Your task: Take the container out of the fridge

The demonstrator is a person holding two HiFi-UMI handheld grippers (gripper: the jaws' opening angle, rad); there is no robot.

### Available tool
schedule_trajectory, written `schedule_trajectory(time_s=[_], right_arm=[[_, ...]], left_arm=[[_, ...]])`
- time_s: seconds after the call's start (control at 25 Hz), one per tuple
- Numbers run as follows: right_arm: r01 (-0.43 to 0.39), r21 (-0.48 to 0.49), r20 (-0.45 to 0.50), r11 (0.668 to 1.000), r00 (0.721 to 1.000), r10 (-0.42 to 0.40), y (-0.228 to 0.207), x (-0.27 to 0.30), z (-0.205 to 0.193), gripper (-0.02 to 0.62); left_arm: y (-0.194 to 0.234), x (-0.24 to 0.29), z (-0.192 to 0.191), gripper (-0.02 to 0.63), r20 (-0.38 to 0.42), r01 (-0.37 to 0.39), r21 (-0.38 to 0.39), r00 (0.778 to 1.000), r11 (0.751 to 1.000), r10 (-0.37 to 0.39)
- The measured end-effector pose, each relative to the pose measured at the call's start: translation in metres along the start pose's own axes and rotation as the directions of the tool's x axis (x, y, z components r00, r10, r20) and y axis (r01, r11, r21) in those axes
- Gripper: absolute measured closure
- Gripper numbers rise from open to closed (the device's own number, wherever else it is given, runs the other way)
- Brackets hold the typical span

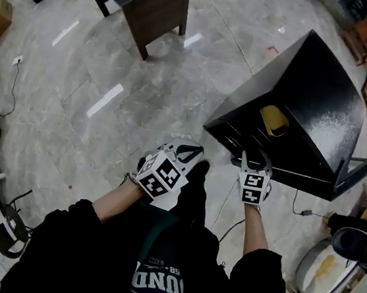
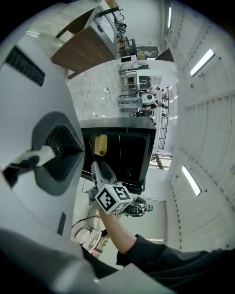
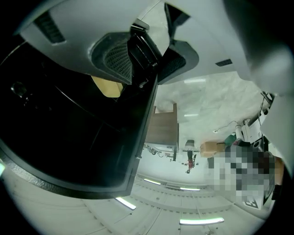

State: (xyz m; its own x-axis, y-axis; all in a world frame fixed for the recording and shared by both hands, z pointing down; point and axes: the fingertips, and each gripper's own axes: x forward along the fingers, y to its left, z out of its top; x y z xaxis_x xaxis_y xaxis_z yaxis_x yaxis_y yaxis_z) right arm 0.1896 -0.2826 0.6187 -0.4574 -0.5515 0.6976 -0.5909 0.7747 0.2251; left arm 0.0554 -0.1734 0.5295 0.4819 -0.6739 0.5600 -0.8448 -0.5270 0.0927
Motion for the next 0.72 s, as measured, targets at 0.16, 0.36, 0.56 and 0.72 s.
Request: schedule_trajectory(time_s=[0.16,0.36,0.56,0.72], right_arm=[[-0.001,-0.007,-0.029,1.0,1.0,0.001,-0.004,0.015,-0.004,0.44],[-0.001,-0.055,-0.057,0.999,0.998,-0.002,-0.011,0.03,-0.006,0.437],[0.024,-0.069,-0.081,0.997,0.996,-0.03,-0.022,0.046,-0.007,0.43],[0.038,-0.099,-0.115,0.994,0.992,-0.049,-0.034,0.063,-0.014,0.429]], left_arm=[[0.008,-0.002,-0.006,0.592,-0.003,-0.019,-0.03,1.0,0.999,0.019],[0.016,-0.003,-0.015,0.592,-0.003,-0.041,-0.065,0.999,0.997,0.041],[0.025,-0.008,-0.027,0.592,-0.01,-0.063,-0.109,0.998,0.992,0.062],[0.034,-0.008,-0.036,0.592,-0.018,-0.08,-0.137,0.997,0.987,0.078]])
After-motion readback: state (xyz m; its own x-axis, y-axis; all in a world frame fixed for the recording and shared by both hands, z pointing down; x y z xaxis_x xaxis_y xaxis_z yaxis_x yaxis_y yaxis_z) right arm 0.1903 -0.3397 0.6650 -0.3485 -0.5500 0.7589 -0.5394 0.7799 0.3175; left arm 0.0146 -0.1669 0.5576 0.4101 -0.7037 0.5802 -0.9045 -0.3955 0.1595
